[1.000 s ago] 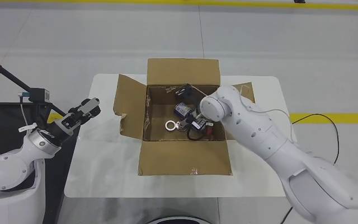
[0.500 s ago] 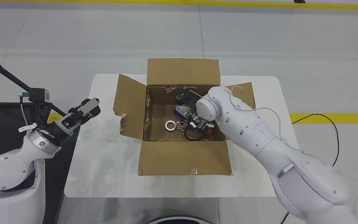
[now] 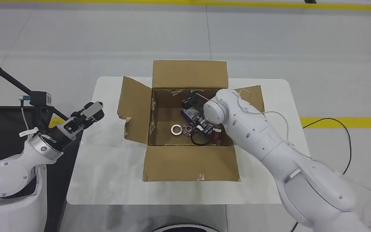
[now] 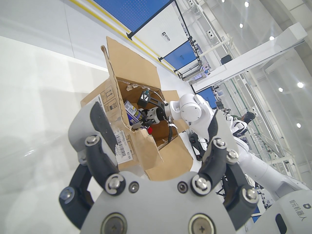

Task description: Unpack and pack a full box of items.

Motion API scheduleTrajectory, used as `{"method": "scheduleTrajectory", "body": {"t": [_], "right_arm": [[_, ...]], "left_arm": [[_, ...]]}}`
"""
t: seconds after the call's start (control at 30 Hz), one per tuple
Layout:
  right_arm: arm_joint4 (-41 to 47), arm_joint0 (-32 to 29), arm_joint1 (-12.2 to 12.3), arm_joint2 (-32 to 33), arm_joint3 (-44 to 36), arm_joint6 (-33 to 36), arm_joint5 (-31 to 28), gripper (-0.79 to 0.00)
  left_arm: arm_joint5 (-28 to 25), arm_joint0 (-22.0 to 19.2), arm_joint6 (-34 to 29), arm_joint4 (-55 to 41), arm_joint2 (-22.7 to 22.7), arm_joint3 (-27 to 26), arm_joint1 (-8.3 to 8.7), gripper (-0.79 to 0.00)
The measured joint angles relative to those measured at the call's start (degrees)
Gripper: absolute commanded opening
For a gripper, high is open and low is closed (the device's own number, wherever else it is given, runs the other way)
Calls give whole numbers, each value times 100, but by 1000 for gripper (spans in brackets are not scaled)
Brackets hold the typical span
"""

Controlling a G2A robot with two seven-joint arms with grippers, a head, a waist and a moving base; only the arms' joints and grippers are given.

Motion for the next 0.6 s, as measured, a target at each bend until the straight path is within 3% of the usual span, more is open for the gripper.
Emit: {"method": "scheduleTrajectory", "body": {"t": [0.3, 0.6], "right_arm": [[145, -121, 304, 640, -839, 202, -237, -785], [-5, -776, 896, 1732, -2825, 918, -178, -785]], "left_arm": [[0, 0, 0, 0, 0, 0, 0, 0], [0, 0, 0, 0, 0, 0, 0, 0]]}}
